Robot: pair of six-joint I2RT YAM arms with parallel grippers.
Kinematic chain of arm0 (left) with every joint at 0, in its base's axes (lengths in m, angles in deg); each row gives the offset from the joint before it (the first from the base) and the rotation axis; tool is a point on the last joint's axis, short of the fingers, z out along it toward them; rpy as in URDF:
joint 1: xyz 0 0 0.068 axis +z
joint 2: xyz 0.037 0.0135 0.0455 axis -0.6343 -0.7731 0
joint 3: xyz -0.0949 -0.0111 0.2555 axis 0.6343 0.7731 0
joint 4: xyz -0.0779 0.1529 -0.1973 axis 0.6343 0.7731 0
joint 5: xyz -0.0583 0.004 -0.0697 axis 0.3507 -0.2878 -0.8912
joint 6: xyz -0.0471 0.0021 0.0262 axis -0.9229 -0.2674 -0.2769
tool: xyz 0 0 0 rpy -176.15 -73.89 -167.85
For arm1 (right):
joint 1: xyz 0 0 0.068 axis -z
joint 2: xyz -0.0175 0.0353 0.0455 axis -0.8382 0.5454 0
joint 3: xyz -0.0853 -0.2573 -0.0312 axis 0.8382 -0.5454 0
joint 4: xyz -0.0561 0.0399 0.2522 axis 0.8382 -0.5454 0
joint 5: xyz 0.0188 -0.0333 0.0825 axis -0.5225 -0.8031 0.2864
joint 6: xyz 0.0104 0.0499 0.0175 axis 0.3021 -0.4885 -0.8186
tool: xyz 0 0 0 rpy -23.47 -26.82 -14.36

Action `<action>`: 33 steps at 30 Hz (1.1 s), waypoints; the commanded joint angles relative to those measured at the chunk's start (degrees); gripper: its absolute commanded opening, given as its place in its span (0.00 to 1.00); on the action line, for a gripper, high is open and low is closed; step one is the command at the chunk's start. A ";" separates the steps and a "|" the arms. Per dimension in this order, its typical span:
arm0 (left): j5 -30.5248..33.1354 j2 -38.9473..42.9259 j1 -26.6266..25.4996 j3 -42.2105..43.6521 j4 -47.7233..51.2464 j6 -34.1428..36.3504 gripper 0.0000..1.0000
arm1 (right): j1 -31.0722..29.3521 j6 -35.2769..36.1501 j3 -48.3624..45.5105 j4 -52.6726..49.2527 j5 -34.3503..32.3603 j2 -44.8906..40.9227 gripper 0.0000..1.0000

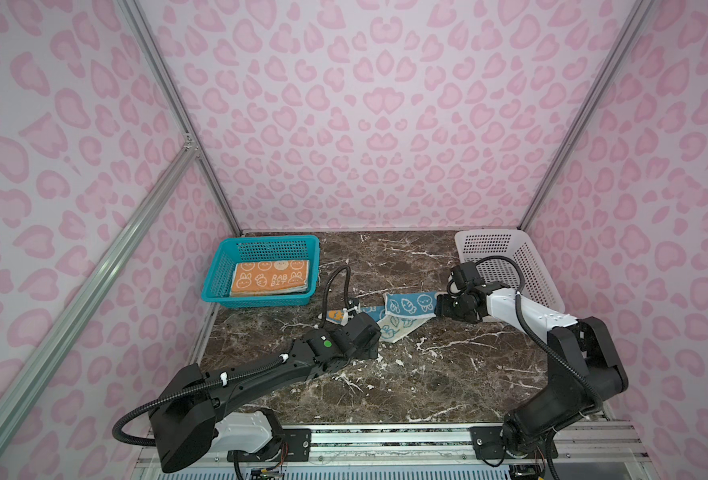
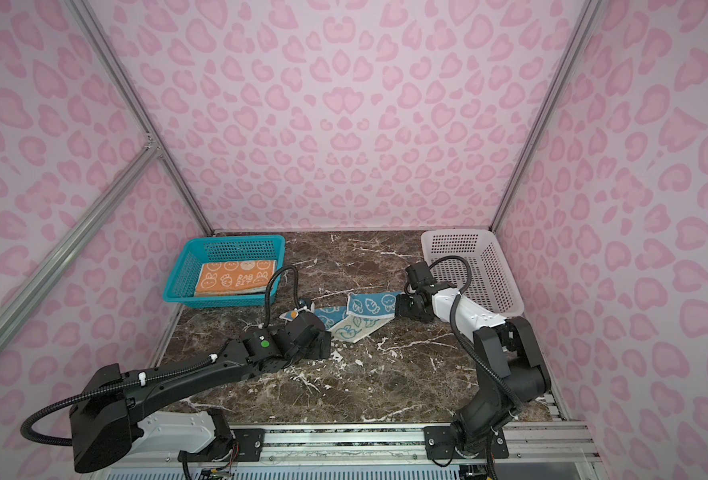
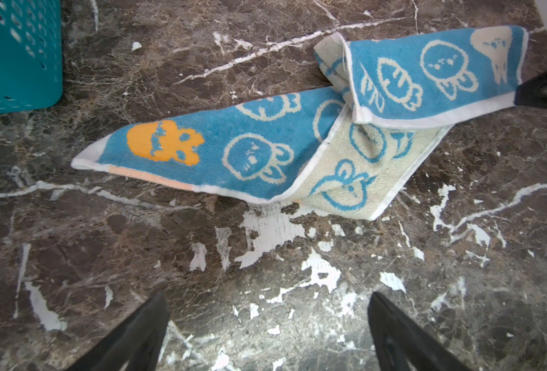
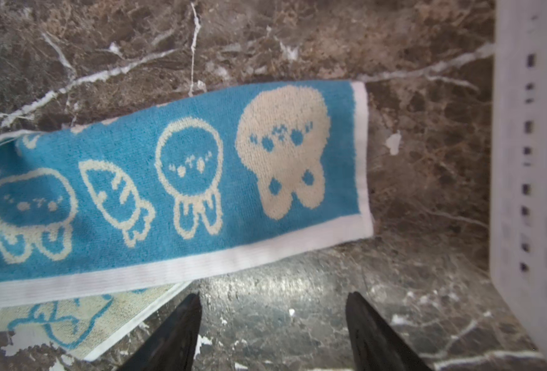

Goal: Fold and stack the towels
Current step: 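Lay the blue towel on the table center with the right gripper, then grasp the blue towel's edges with both grippers to spread it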

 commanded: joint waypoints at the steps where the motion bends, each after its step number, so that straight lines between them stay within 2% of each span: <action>1: -0.69 -0.54 -0.02 -1.00 -1.31 -1.14 0.98 | -0.83 1.74 1.63 1.35 0.62 3.14 0.70; 7: -0.63 0.55 -0.02 -0.28 -0.97 -1.33 0.98 | -5.45 1.00 3.24 1.47 -1.43 7.78 0.61; 12: 0.10 1.58 0.06 0.78 -0.68 -1.33 0.98 | -9.62 -1.60 1.32 2.34 -1.63 7.56 0.59; 18: 0.81 2.29 0.25 0.48 -0.24 -0.80 0.98 | -13.90 -2.91 -1.47 1.55 -1.08 2.28 0.58; 22: -1.47 2.20 1.36 0.35 -2.10 -0.80 0.98 | -12.56 -2.11 -1.67 -0.48 -3.13 -1.80 0.58; 24: -2.49 1.57 1.63 0.05 -2.90 -0.89 0.98 | -10.18 -1.43 -0.30 -1.39 -3.37 -2.38 0.60; 27: -4.24 0.44 1.95 -0.64 -4.42 -0.76 0.98 | -6.89 0.10 3.68 -2.91 -1.80 0.41 0.67; 33: -11.93 -1.90 4.87 -0.54 -11.70 -2.13 0.98 | -5.95 1.60 10.67 -3.72 -2.38 9.65 0.81</action>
